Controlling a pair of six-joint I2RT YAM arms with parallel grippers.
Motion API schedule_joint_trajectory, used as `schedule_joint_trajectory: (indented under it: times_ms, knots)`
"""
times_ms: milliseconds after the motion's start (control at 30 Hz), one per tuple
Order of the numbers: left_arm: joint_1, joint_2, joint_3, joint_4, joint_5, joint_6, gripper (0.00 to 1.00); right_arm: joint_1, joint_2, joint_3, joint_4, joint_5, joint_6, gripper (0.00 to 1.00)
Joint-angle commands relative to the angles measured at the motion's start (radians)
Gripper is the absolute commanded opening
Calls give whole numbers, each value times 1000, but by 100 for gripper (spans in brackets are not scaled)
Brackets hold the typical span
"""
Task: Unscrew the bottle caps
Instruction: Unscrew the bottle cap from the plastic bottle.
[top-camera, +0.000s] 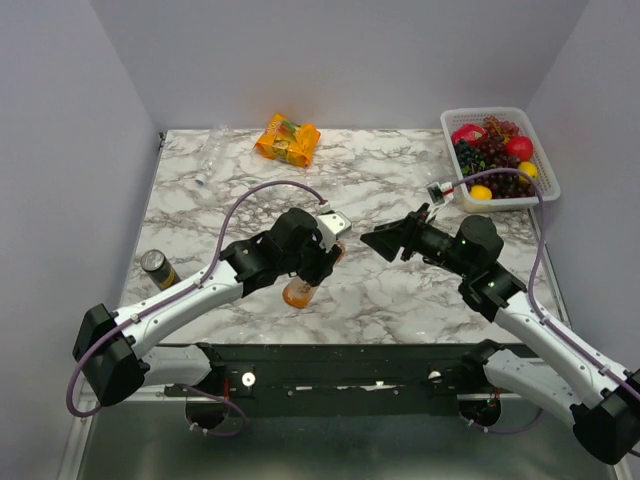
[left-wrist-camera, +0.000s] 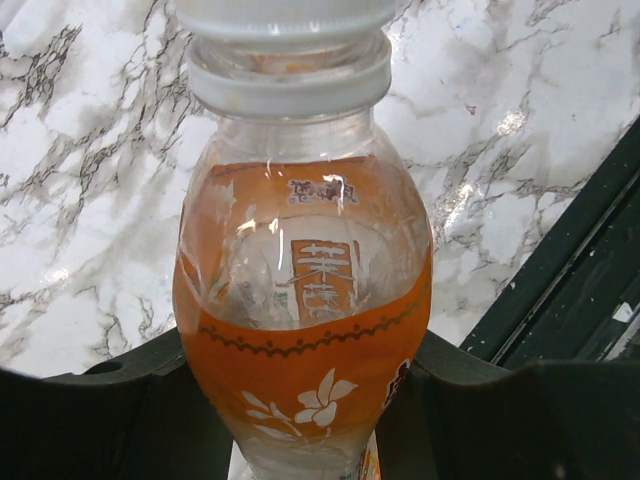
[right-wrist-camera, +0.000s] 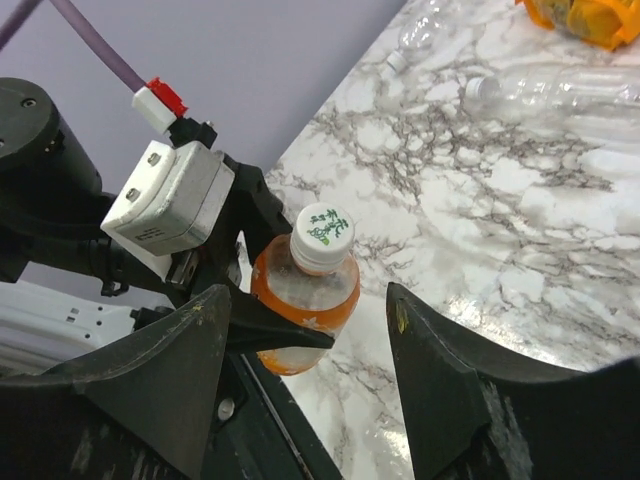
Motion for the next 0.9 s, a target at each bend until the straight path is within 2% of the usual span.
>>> schedule_joint_trajectory:
  times_ms: [0,400,867]
  knots:
    - [-17,13,28,-7,-65,1,39,44,57,37,-7,56,37,71]
    - [-48,46,31,-18,-79,7,39,90,189,44,88,18,92,69]
    - [-85,75,37,-30,-104,16,39,104,233,39,140,27,112,65]
